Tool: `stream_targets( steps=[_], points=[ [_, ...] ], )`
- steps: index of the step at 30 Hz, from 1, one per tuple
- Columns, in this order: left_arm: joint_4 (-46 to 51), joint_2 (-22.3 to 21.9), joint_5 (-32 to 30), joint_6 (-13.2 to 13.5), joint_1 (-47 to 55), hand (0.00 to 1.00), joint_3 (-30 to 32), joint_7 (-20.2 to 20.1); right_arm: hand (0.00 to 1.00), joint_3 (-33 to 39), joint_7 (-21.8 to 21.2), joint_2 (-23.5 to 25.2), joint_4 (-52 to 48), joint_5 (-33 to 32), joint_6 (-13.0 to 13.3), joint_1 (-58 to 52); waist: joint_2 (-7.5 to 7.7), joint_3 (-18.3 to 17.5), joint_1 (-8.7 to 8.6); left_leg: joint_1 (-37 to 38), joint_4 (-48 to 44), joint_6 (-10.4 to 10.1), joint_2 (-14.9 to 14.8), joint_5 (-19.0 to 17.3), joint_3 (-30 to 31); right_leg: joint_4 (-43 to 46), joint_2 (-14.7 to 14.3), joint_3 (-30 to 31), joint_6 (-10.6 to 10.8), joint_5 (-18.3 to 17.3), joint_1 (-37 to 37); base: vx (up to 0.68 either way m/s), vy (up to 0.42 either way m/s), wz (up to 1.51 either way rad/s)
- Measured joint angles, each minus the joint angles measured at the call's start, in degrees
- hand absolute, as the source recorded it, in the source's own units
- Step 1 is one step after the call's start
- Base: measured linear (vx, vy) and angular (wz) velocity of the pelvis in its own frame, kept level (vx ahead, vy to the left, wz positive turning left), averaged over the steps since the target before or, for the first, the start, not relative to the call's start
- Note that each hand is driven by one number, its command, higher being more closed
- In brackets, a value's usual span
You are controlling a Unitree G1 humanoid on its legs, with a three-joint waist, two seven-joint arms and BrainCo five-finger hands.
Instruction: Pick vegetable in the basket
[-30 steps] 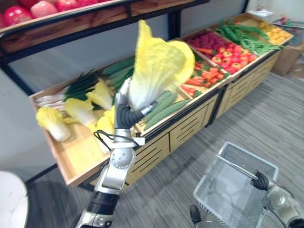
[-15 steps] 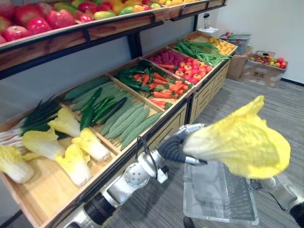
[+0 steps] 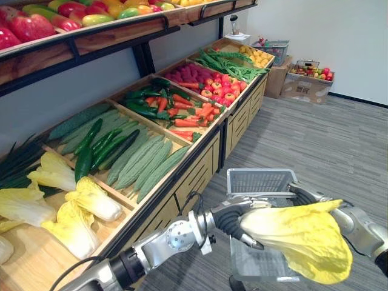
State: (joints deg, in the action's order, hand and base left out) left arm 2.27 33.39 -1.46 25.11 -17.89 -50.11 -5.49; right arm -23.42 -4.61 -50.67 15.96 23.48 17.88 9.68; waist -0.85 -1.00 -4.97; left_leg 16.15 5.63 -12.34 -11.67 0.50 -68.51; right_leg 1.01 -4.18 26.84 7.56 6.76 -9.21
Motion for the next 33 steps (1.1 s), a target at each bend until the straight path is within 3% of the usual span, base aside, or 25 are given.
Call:
stream_targets(
  steps=[4, 8, 19, 29, 30, 33],
  points=[
    [-3.37, -0.72, -2.18, -0.04, 0.0, 1.0, -0.91, -0.02, 1.0, 0.0, -1.0, -0.03, -0.03, -1.16, -0.02, 0.09, 0.04, 0.05, 0.01, 0.01, 0.0, 0.01, 0.02, -0.05, 0.01, 0.07, 0.01, -0.01, 0.0, -0.01, 0.0, -0.02, -0.044, 0.0],
    [-9.17, -3.49, -4.51, -0.12, 0.0, 1.0, -1.04, -0.05, 1.0, -0.15, -1.95, -0.03, -1.92, -3.31, -0.08, 0.11, 0.07, 0.16, -1.05, 0.19, 0.19, -0.1, -0.02, -0.02, -0.74, 0.33, 0.2, -0.52, -0.48, -1.25, -0.23, -0.02, -0.058, 0.04],
    [-23.24, -10.86, -13.63, -0.6, -0.53, 1.0, 0.14, 0.24, 1.0, -1.88, -2.27, 1.68, -3.42, -4.35, -0.18, 2.0, 0.28, 0.62, -1.51, 0.76, 0.02, -0.08, 0.1, 0.03, -1.79, 1.13, 0.19, -1.2, -0.89, -1.45, -0.5, 0.0, -0.043, -0.01],
    [-35.39, -17.49, -22.91, -2.5, -3.06, 1.0, 4.02, 4.12, 1.0, -1.88, -3.74, 4.39, -4.23, -6.05, -0.17, 2.12, 0.36, 1.81, -1.93, 1.06, 0.0, -0.41, 0.09, -0.21, -1.93, 2.11, -0.06, -1.2, -0.93, -2.37, -0.68, -0.03, -0.076, 0.0],
    [-36.4, -17.54, -24.09, -2.75, -3.22, 0.0, 4.44, 4.65, 1.0, -1.88, -3.79, 4.39, -4.32, -6.21, -0.17, 2.13, 0.35, 1.91, -2.03, 1.04, 0.0, -0.42, 0.08, -0.22, -1.93, 2.11, -0.07, -1.2, -0.95, -2.38, -0.7, -0.03, -0.061, 0.0],
    [-39.07, -18.73, -27.15, -3.44, -4.04, 0.0, 5.59, 5.5, 1.0, -1.87, -4.28, 4.49, -4.38, -6.55, -0.15, 2.14, 0.45, 2.25, -2.14, 0.99, 0.0, -0.44, 0.05, -0.23, -1.92, 2.11, -0.1, -1.2, -0.97, -2.43, -0.75, -0.03, -0.079, 0.0]
  ],
)
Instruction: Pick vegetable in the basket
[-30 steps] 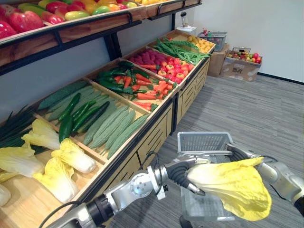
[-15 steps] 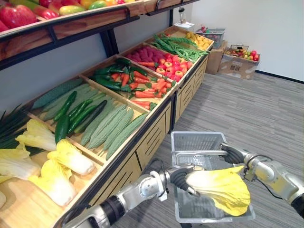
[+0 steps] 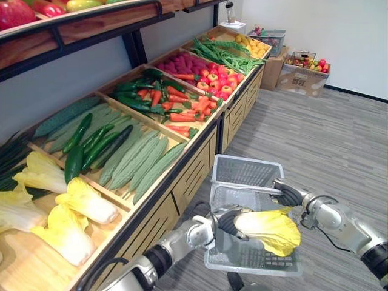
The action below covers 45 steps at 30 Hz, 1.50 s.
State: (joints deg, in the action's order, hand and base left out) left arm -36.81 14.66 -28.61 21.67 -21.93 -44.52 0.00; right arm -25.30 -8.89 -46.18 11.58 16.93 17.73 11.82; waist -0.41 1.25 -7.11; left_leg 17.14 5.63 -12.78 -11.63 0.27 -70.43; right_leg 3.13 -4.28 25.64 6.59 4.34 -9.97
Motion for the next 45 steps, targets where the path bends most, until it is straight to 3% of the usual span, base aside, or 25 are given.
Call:
stream_targets(
  steps=[7, 21, 23, 31, 36, 39, 41, 45],
  points=[
    [-5.57, -2.39, -6.52, -1.57, -3.05, 0.0, 0.78, 2.14, 1.0, 0.35, -0.21, 0.01, -0.13, -0.02, -0.05, -0.01, 0.28, 1.0, -0.16, -1.14, 0.02, 0.03, 0.01, 0.02, 0.53, 0.21, 0.25, -0.48, 0.0, 0.0, -0.93, -0.04, -0.079, 0.03],
    [-5.89, -3.33, -6.28, -2.24, -4.84, 0.0, 2.7, 2.29, 1.0, 3.53, -0.44, 2.75, 0.3, 0.3, -0.39, -1.73, -0.2, 1.43, -0.07, -2.69, 0.29, 0.26, -0.1, 0.18, 3.84, 0.19, 1.62, -3.57, -0.03, -0.01, -0.87, -0.04, -0.074, 0.12],
    [-0.16, -3.0, -4.92, -2.15, -4.49, 0.0, 2.66, 2.17, 1.0, 7.52, -0.34, 4.71, 0.78, 0.99, -1.03, -4.47, -0.13, 1.48, 0.69, -3.47, 0.36, 0.52, -0.12, 0.36, 5.47, 0.19, 2.31, -5.19, -0.08, -0.05, -0.79, -0.07, -0.081, 0.4],
    [29.23, 1.24, 10.54, 0.68, 6.66, 0.0, 3.01, 0.13, 1.0, 20.29, 2.19, 13.02, 5.46, 5.09, -2.99, -14.84, -0.06, 1.46, 3.46, -6.41, 0.38, 2.2, -0.05, 0.49, 14.59, 1.13, 5.75, -13.58, -0.04, -1.62, 1.16, -0.09, -0.044, 0.58],
    [43.64, 3.62, 22.43, 1.61, 16.18, 0.0, 12.72, -0.34, 1.0, 28.77, 5.08, 19.66, 15.24, 5.64, -5.29, -17.76, 0.41, 1.36, 6.12, -10.48, 0.4, 4.29, 0.7, 1.58, 21.98, 0.75, 8.72, -20.1, 0.03, -2.02, 1.35, -0.07, 0.009, 0.74],
    [47.66, 2.65, 28.55, 1.62, 21.97, 0.0, 23.47, 0.07, 1.0, 34.81, 7.52, 22.98, 25.45, 5.48, -6.06, -17.5, 0.74, 1.2, 7.27, -13.09, 0.4, 6.27, 1.24, 3.02, 28.58, -0.24, 10.44, -25.47, 0.1, -2.07, 2.61, -0.03, 0.018, 0.99],
    [47.85, 0.1, 31.01, 1.57, 25.13, 0.0, 31.73, 1.96, 1.0, 38.1, 8.82, 25.08, 34.0, 4.9, -7.45, -16.78, 0.96, 1.08, 7.52, -15.16, 0.4, 7.43, 1.84, 3.96, 34.11, -1.3, 11.75, -30.32, 0.1, -2.07, 4.4, -0.02, 0.027, 1.12],
    [47.85, -4.67, 32.93, 1.53, 26.96, 0.0, 40.62, 5.47, 1.0, 42.78, 11.03, 26.82, 43.85, 2.82, -8.0, -14.74, 1.03, 0.99, 8.94, -18.66, 0.4, 8.8, 3.13, 5.0, 39.99, -2.26, 13.07, -35.52, 0.49, -1.81, 5.09, -0.03, 0.031, 0.85]
  ],
)
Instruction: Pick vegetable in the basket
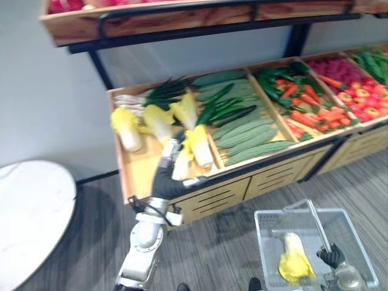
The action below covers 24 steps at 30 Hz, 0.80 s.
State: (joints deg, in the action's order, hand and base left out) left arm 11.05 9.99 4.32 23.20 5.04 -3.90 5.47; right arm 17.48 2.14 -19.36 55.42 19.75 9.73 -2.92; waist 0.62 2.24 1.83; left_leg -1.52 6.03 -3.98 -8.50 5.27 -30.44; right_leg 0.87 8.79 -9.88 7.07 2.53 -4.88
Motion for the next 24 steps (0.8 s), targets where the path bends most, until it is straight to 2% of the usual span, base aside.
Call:
stream_targets(
  steps=[3, 7, 9, 13, 15, 18, 21, 24],
  points=[
    [-0.33, -1.14, -1.1, -0.23, 1.61, 0.0, 4.93, 3.57, 1.0, 2.02, 0.84, 0.44, 4.15, -0.44, -1.08, 1.21, 0.22, 0.09, 0.14, -0.82, 0.0, 0.49, 0.85, 0.41, 3.19, -0.29, 0.86, -3.07, -0.29, -0.2, 1.22, -0.03, 0.057, 0.53],
    [-6.08, -1.17, -7.22, -0.73, 2.5, 0.0, 11.84, 7.0, 1.0, 2.55, 2.59, 2.07, 5.05, -0.9, -1.05, 0.26, 1.05, -0.61, 0.11, -2.66, 0.01, 0.5, 1.72, 0.65, 7.3, -0.78, 1.59, -6.74, 0.23, -1.02, 1.54, -0.01, 0.047, 0.41],
    [-13.34, -1.44, -10.29, -2.81, 2.56, 0.0, 16.32, 10.03, 1.0, 2.95, 2.75, 4.7, 6.25, -1.75, -1.05, 0.07, 1.65, -1.4, 0.2, -3.65, 0.0, 0.57, 1.92, 0.69, 9.36, -0.92, 1.56, -8.49, 0.14, -1.11, 1.79, 0.03, 0.021, 0.35],
    [-26.22, -1.86, -13.85, -5.48, 3.45, 0.0, 22.37, 12.81, 1.0, 3.02, 3.5, 8.12, 6.28, -2.32, -1.05, -0.17, 2.56, -1.95, 0.38, -4.38, 0.01, 0.6, 2.47, 0.7, 11.02, -1.75, 1.66, -10.39, 0.21, -1.5, 2.62, 0.07, 0.022, 0.28],
    [-35.63, -2.31, -14.61, -7.96, 3.75, 0.0, 25.3, 14.66, 1.0, 3.03, 4.12, 9.46, 6.27, -2.5, -1.05, -0.4, 2.72, -1.98, 0.52, -4.41, 0.01, 0.67, 2.98, 0.65, 12.6, -2.08, 2.12, -12.07, 0.37, -1.68, 3.85, 0.12, 0.016, 0.32],
    [-44.82, -2.62, -14.62, -9.53, 4.29, 0.0, 27.31, 14.55, 1.0, 4.32, 4.85, 10.81, 6.28, -2.87, -1.07, -0.7, 2.84, -1.96, 0.55, -4.32, 0.0, 1.02, 3.57, 0.41, 13.95, -1.99, 2.61, -13.43, 0.51, -2.43, 4.92, 0.11, 0.018, 0.31],
    [-58.89, -2.77, -14.01, -10.55, 4.49, 0.0, 32.31, 14.33, 1.0, 4.7, 4.97, 12.17, 6.78, -2.96, -1.05, 0.49, 3.42, -1.82, 0.61, -4.11, 0.0, 1.31, 3.95, 0.23, 14.02, -1.93, 2.88, -13.45, 0.57, -2.6, 5.18, 0.13, 0.01, 0.02],
    [-68.79, -3.08, -14.67, -13.06, 5.95, 0.0, 33.43, 12.86, 1.0, 5.27, 4.99, 12.97, 9.29, -2.94, -1.12, 2.11, 3.85, -1.8, 0.51, -3.82, -0.01, 1.38, 4.45, 0.05, 14.11, -1.82, 3.04, -13.45, 0.27, -3.05, 5.49, 0.11, 0.007, 0.03]
  ],
)
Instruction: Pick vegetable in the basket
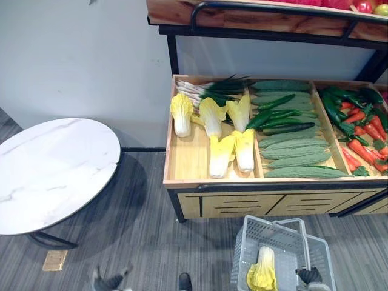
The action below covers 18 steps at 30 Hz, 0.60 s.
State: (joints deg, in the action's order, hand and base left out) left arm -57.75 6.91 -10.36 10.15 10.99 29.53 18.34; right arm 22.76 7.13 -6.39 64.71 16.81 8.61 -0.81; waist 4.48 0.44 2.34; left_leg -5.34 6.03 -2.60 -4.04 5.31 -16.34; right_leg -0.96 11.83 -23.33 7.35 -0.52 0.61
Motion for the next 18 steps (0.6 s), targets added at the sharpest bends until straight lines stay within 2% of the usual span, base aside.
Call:
stream_targets(
  steps=[2, 5, 9, 16, 18],
  points=[
    [-2.47, -0.55, -2.35, -1.29, 1.16, 0.0, -0.67, -1.32, 1.0, 1.19, 0.03, 0.14, 1.45, 0.02, -0.01, 0.71, -0.1, 0.12, -0.05, 0.92, 0.0, -0.15, 0.19, -0.32, 0.18, 0.04, 0.13, -0.01, -0.08, -0.23, 0.81, 0.09, 0.004, 0.05],
    [-3.27, -0.57, -4.85, -1.67, 1.6, 0.0, -2.36, -2.73, 1.0, 1.62, 0.46, 0.14, 1.49, 0.01, -0.01, 0.77, -0.42, 0.38, -0.17, 1.0, 0.01, -0.33, 0.36, -0.71, 1.02, 0.56, 0.29, -0.42, 0.12, -1.04, 1.06, 0.04, 0.002, 0.1],
    [-3.28, -0.55, -4.92, -1.5, 1.41, 0.0, -6.37, -4.23, 1.0, 1.59, 1.39, 0.13, 1.72, -0.01, -0.01, 0.82, -0.7, 0.74, -0.59, 1.04, 0.02, -0.7, 0.39, -1.17, 1.51, 1.27, 0.41, -1.02, -0.33, -2.06, 1.15, 0.02, -0.001, 0.06],
    [-3.18, -0.52, -3.32, -1.2, -0.09, 0.0, -12.04, -5.73, 1.0, 1.54, 1.6, 0.16, 1.84, -2.23, -0.47, 0.89, -0.33, 2.15, -0.88, 2.11, 0.01, -0.54, 0.75, -1.57, 1.38, 1.26, 0.72, -1.04, -0.01, -2.2, 2.16, 0.05, 0.003, 0.0],
    [-3.23, -0.49, -3.28, -1.17, -0.01, 0.0, -14.57, -6.37, 1.0, 1.58, 1.58, 0.22, 1.79, -3.89, -0.46, 1.1, 0.1, 3.58, -0.99, 4.58, -0.36, -0.68, 0.61, -3.1, -0.53, 3.07, 1.21, 0.62, -0.39, -2.44, 3.08, 0.09, 0.015, -0.31]
  ],
)
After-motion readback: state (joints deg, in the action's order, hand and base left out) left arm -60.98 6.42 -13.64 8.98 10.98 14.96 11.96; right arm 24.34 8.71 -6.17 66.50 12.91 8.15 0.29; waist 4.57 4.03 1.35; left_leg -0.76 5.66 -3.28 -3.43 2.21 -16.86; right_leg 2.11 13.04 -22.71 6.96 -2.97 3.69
